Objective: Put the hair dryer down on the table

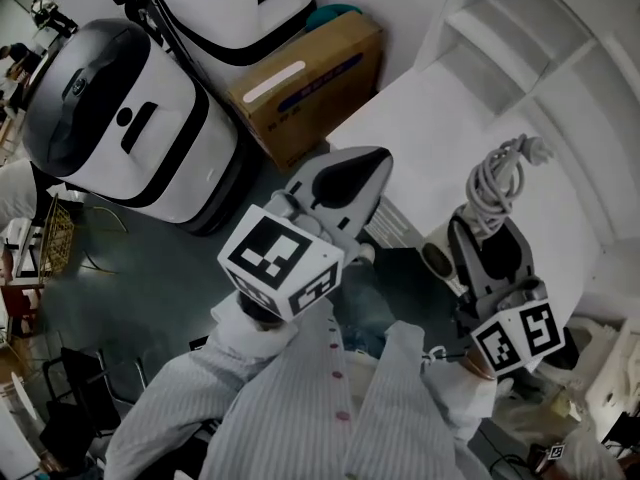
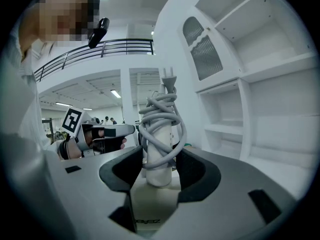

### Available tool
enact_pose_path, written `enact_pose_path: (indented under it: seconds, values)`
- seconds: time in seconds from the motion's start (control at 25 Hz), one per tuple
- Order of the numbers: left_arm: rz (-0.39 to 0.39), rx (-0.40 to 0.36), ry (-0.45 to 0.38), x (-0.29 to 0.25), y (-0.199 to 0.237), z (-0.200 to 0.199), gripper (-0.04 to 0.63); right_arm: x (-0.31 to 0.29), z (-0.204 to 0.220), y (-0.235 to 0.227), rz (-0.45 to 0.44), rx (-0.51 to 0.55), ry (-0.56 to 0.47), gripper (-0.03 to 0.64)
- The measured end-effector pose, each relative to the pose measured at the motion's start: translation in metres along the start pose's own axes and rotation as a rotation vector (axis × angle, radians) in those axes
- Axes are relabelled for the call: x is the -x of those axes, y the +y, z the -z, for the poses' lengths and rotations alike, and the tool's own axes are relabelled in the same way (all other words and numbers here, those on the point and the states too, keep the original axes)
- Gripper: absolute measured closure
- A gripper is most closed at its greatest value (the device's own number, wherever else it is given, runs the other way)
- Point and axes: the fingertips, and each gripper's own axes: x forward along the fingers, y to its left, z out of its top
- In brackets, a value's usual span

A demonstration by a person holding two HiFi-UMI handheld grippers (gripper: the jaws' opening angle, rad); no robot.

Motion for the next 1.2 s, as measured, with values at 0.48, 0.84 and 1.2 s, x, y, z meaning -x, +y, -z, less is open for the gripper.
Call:
enact_pose_path:
  seconds: [0.48, 0.84, 1.2]
  values:
    - [-0.011, -0.006, 0.000, -0.128, 0.047, -0.023, 0.586, -0.075, -0.031, -0.114, -0.021, 0.010, 0.021, 0.413]
    - [0.013, -0.007, 0.027, -0.177, 0.068, -0.030, 0.586, -0.103, -0.041, -0.152, -0.004, -0.004, 0.033, 0.413]
    - [0.100, -0.023, 0.040, -0.209, 0.095, -0.049, 0.586, -0.131, -0.054, -0.164, 0.078, -0.008, 0.028, 0.413]
